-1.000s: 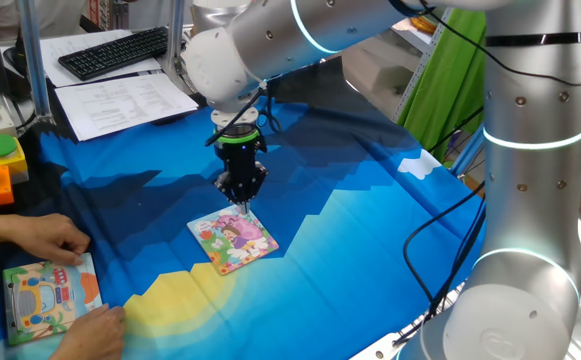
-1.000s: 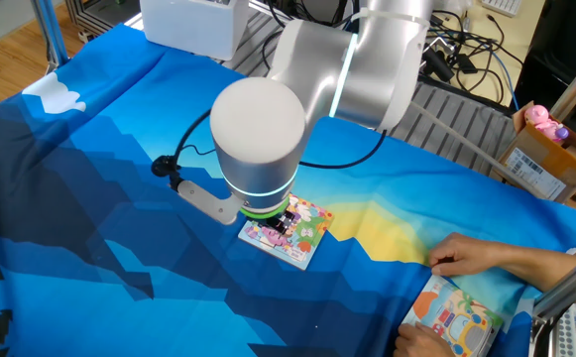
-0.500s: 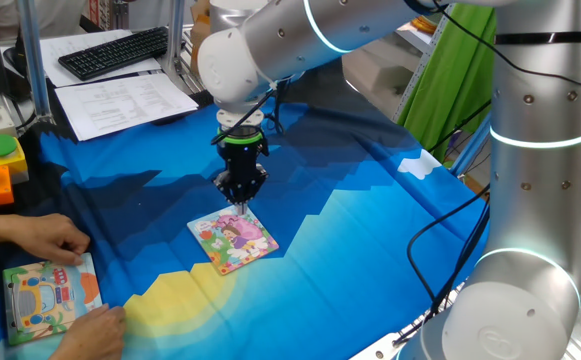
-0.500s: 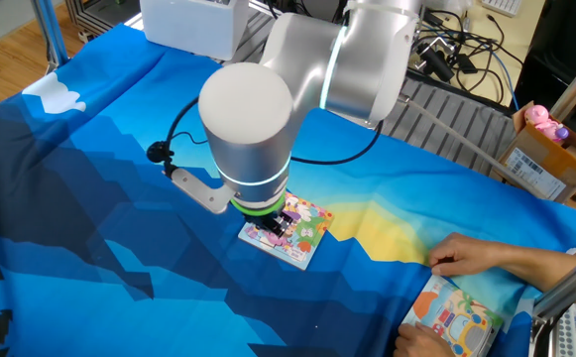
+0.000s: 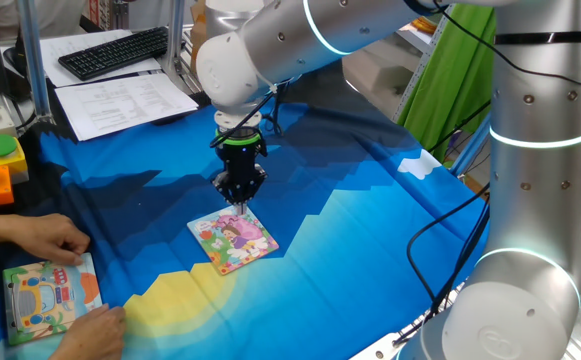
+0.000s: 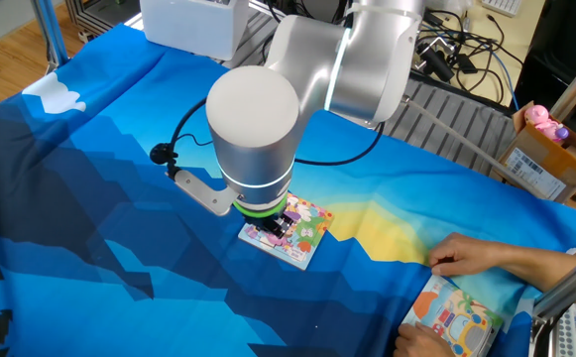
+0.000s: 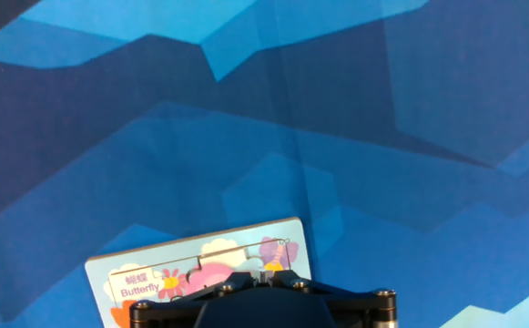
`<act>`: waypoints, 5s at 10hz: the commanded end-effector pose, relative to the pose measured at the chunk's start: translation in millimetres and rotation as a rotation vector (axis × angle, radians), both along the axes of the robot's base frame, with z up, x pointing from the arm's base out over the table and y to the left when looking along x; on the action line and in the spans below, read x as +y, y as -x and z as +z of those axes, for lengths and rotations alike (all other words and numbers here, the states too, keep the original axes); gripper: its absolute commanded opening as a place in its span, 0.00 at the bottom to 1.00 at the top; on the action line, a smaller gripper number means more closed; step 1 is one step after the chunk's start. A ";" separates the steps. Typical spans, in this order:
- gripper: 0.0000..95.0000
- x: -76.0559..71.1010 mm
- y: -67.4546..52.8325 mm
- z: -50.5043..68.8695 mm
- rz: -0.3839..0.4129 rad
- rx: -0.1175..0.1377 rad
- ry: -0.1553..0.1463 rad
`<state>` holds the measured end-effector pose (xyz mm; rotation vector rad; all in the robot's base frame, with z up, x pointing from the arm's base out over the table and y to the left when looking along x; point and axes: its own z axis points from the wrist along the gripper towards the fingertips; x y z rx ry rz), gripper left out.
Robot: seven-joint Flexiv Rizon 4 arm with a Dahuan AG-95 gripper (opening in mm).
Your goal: Assemble one piece of a puzzle
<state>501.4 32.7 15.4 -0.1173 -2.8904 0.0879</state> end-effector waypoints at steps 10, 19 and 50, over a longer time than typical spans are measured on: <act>0.00 4.3 -5.2 -9.2 -0.009 -0.022 0.016; 0.00 0.3 -2.9 -2.2 0.031 -0.016 0.020; 0.00 -5.0 -2.1 -6.0 0.170 -0.058 0.128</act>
